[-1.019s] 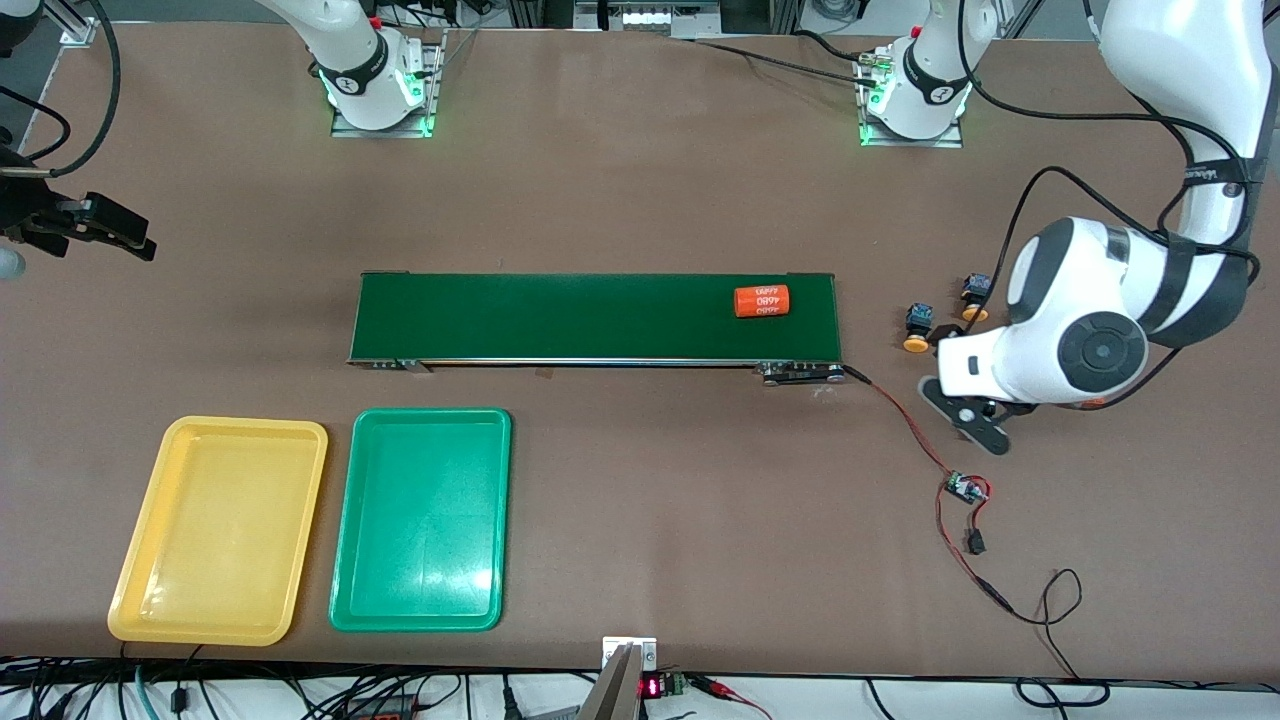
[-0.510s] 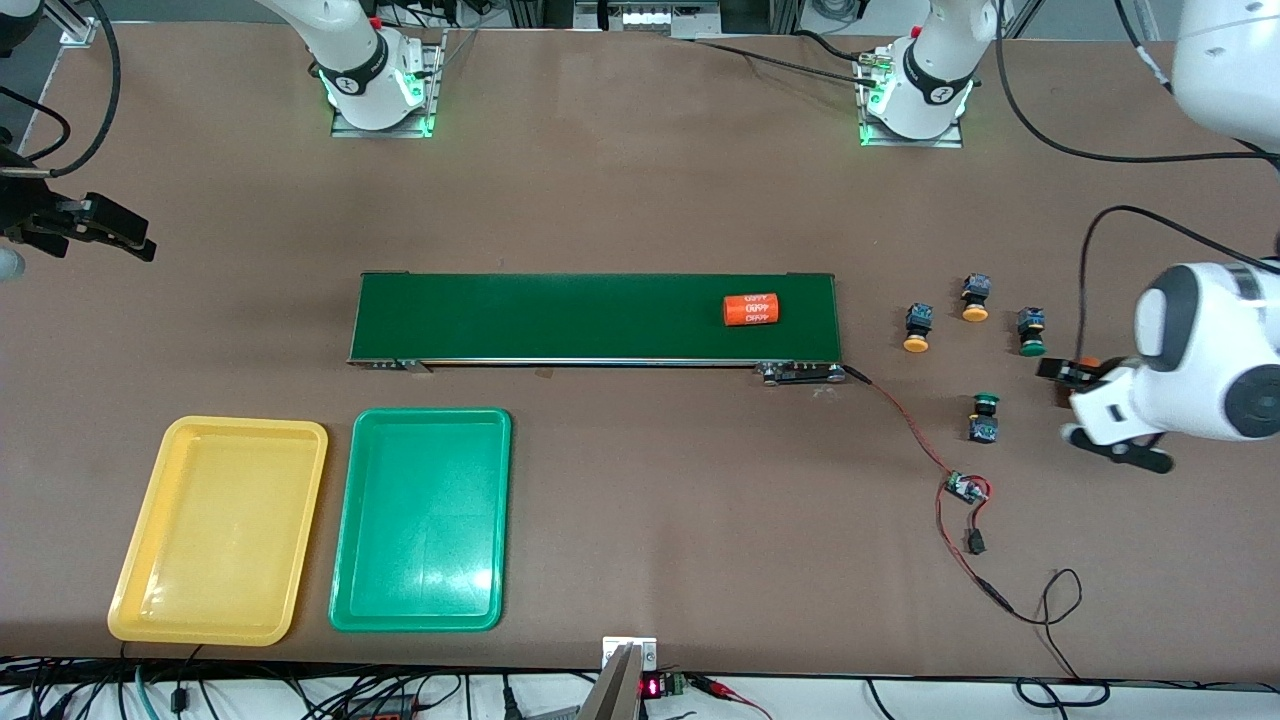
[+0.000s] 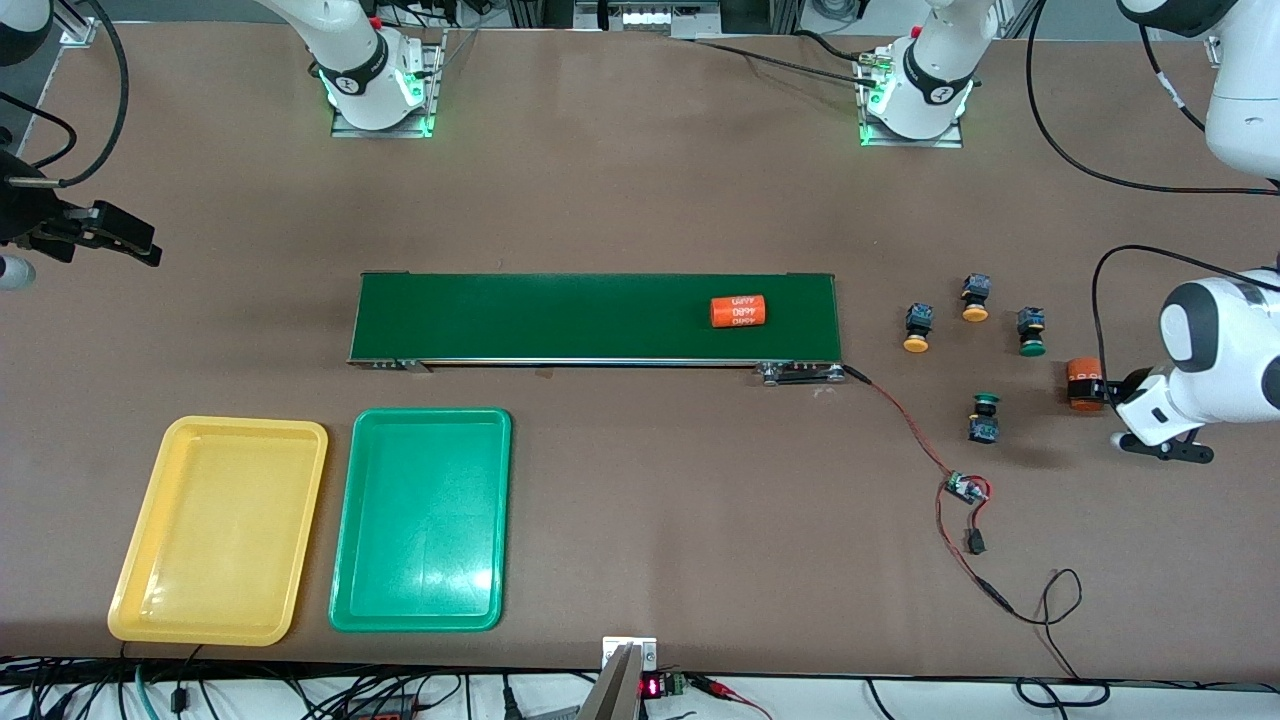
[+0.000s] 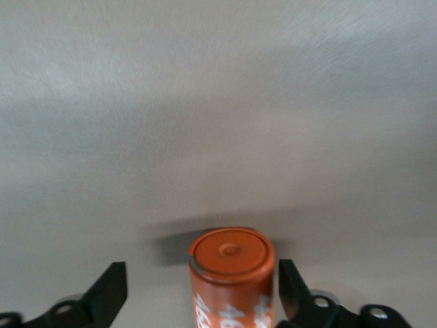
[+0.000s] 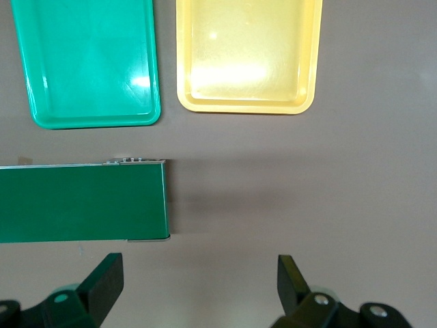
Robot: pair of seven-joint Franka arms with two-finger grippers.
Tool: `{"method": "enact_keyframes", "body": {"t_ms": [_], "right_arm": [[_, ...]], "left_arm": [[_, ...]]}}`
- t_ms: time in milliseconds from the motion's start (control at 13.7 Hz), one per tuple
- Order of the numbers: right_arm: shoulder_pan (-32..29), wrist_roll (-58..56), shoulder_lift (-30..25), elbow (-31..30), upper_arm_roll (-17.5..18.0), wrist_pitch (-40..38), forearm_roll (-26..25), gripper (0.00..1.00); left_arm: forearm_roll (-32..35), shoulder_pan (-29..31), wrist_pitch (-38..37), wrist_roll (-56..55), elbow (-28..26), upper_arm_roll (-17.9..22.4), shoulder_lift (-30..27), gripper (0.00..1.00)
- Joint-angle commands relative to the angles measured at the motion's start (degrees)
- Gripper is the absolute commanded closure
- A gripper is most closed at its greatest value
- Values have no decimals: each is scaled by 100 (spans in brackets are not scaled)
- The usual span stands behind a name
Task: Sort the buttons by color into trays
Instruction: 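Return the left gripper and grasp the second orange battery, then place the second battery on the conveyor belt with the left gripper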
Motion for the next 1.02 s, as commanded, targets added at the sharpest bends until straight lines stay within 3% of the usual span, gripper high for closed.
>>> {"method": "enact_keyframes", "body": {"t_ms": [0, 218, 364, 655, 873, 946], "right_arm": [[-18, 3, 24, 74, 12, -2, 7, 0], [-1, 3, 24, 74, 12, -20, 7, 0], [17, -15, 24, 74, 12, -64, 7, 0], [8, -33, 16, 74, 12, -72, 7, 0], [8, -24, 16, 74, 12, -73, 7, 0], [8, -24, 16, 74, 12, -73, 7, 0]], "left_arm": [[75, 118, 23, -168, -315, -125, -210, 42], [75, 65, -769, -423, -262, -221, -403, 74], [75, 65, -1295, -380, -35, -380, -500, 84], [92, -14, -3544, -274, 1177, -1318, -518, 87], [145, -180, -4126, 136, 1224, -2328, -448, 82], [101, -468, -4163, 322, 1206, -2384, -439, 82]]}}
